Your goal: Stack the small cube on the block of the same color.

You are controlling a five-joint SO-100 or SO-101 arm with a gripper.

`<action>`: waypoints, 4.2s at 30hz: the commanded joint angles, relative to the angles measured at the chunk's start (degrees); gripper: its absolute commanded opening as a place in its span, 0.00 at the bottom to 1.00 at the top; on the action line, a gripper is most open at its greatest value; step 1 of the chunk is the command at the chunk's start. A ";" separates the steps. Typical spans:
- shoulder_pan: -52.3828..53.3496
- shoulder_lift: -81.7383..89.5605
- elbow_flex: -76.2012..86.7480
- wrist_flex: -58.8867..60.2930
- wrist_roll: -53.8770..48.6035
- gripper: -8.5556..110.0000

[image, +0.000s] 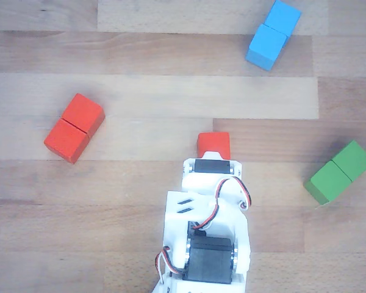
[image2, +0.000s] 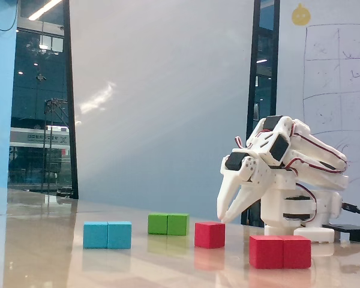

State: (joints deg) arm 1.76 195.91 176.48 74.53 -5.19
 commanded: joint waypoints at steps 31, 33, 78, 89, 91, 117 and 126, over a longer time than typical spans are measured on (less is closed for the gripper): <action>0.00 1.76 -1.93 0.44 -0.18 0.07; 0.00 1.76 -1.93 0.44 -0.18 0.07; 0.00 1.76 -1.93 0.44 -0.18 0.07; 0.00 1.76 -1.93 0.44 -0.18 0.07; 0.00 1.76 -1.93 0.44 -0.18 0.07; 0.09 1.76 -1.93 0.44 -0.18 0.07; 0.62 -5.89 -13.80 0.44 0.09 0.07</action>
State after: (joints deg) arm 1.76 195.29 173.58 75.06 -4.92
